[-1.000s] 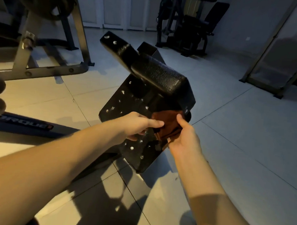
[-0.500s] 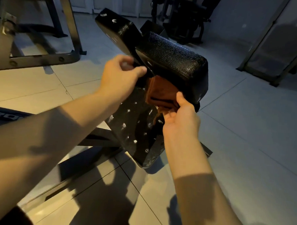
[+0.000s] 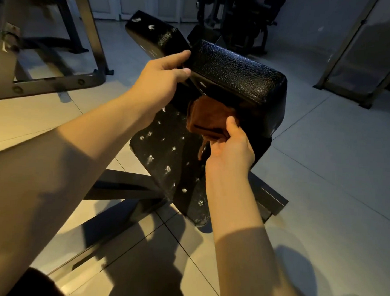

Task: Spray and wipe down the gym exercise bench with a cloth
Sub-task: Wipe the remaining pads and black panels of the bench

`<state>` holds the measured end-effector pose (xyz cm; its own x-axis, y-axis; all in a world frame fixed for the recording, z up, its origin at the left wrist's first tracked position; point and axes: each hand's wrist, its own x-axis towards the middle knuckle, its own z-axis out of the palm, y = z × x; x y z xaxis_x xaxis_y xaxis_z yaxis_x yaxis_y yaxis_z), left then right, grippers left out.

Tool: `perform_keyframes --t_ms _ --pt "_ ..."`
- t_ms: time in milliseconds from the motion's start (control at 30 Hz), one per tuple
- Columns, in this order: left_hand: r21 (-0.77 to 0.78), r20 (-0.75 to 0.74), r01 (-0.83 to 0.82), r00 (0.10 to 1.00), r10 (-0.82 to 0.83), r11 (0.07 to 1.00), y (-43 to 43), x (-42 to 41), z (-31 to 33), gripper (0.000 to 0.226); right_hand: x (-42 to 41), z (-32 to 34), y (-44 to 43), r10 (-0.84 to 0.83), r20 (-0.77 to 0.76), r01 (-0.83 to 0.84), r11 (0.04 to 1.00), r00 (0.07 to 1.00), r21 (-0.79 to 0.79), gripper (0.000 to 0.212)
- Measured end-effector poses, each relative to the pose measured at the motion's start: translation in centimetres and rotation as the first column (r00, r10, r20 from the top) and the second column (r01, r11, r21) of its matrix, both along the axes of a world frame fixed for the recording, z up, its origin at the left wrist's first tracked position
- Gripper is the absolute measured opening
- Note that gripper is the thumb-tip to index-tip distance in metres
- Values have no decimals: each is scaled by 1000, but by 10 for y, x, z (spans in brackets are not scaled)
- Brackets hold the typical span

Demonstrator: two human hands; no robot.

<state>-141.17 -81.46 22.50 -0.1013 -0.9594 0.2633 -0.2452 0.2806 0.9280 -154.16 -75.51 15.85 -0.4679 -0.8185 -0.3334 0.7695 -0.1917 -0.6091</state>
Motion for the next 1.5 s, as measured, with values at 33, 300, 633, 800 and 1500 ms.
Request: perform_keyframes --t_ms 33,300,633,800,1500 --pt "11 -3 8 1000 -8 1000 -2 2 0 47 -1 -2 -5 -19 27 18 1000 999 16 9" --pt "1 -4 45 999 -45 999 -9 12 2 45 7 2 7 7 -16 -8 998 1000 -65 21" --pt "12 -8 81 997 -81 997 -15 18 0 44 14 2 -46 -33 143 21 997 989 81 5" --pt "37 -39 84 996 -83 996 -20 20 -4 45 30 7 -28 47 68 -40 994 997 -101 10" --pt "60 -89 61 994 -55 996 -22 28 0 31 55 13 -65 81 33 -79 995 996 -63 28"
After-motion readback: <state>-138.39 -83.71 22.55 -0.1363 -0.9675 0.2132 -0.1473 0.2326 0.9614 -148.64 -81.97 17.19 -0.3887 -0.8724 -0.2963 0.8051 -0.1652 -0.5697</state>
